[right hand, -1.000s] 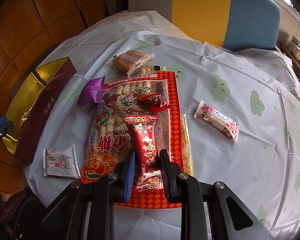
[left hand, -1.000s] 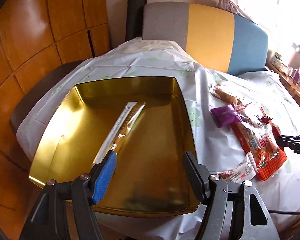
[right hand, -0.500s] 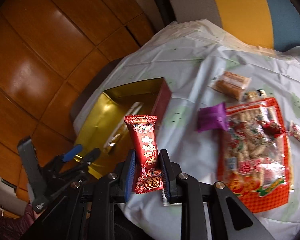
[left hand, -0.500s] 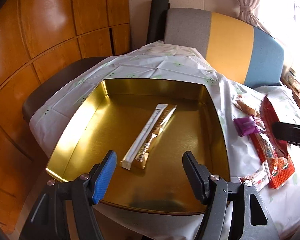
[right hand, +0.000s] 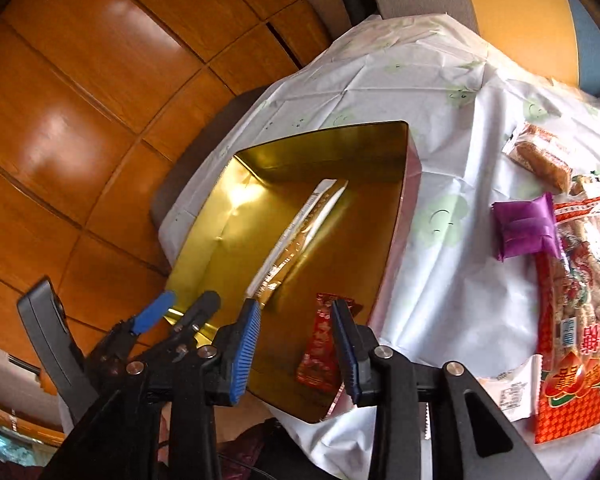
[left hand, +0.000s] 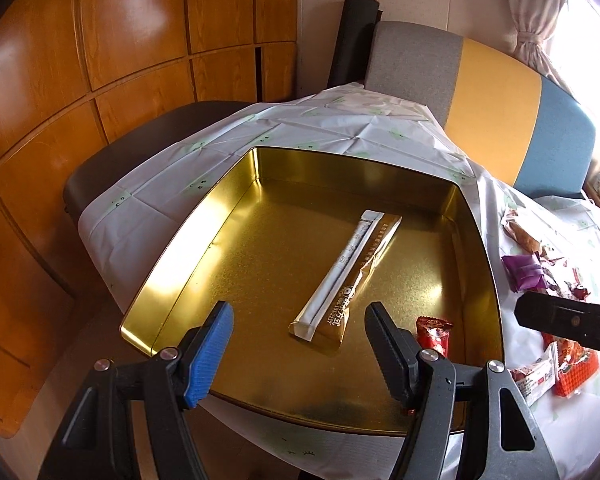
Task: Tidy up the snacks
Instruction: 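Lower the red-wrapped candy into the gold tin and open the right gripper, then grasp the large red-and-orange cracker bag with the left gripper and lift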
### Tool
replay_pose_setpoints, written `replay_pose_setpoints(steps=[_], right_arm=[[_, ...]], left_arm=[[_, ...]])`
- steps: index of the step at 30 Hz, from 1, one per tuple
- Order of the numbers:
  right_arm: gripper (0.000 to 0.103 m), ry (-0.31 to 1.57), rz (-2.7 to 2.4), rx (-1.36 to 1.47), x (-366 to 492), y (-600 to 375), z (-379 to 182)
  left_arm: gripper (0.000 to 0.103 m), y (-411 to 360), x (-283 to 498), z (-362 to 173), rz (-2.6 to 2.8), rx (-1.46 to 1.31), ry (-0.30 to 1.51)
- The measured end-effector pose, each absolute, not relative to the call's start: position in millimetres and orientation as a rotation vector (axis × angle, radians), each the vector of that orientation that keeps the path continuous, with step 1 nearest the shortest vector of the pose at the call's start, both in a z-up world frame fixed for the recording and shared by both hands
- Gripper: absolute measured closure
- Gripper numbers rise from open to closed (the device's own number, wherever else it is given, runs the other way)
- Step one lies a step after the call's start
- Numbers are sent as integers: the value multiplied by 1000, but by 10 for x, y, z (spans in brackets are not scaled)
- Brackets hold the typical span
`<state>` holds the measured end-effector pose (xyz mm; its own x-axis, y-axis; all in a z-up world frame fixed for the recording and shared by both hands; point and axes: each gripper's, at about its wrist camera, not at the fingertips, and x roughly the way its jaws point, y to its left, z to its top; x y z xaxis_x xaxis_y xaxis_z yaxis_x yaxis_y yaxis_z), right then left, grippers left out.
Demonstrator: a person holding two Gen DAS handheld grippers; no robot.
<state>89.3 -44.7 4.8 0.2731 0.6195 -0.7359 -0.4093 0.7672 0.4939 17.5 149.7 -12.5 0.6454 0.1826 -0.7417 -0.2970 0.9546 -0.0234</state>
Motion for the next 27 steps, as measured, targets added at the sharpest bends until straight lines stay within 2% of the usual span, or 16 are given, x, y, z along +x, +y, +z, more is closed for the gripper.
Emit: replay_pose_setpoints(steps=[13,23,27], right_arm=[[66,1003,544,151,780,-1080,52],[66,969,298,253,922,-2041,-36],[63,949,169,282,1098,-2394,-90]], left_arm=[[34,1162,197,-48,189,-71,818],[34,821,263,-37,111,-15,827],[34,690,278,-26,78,4,823]])
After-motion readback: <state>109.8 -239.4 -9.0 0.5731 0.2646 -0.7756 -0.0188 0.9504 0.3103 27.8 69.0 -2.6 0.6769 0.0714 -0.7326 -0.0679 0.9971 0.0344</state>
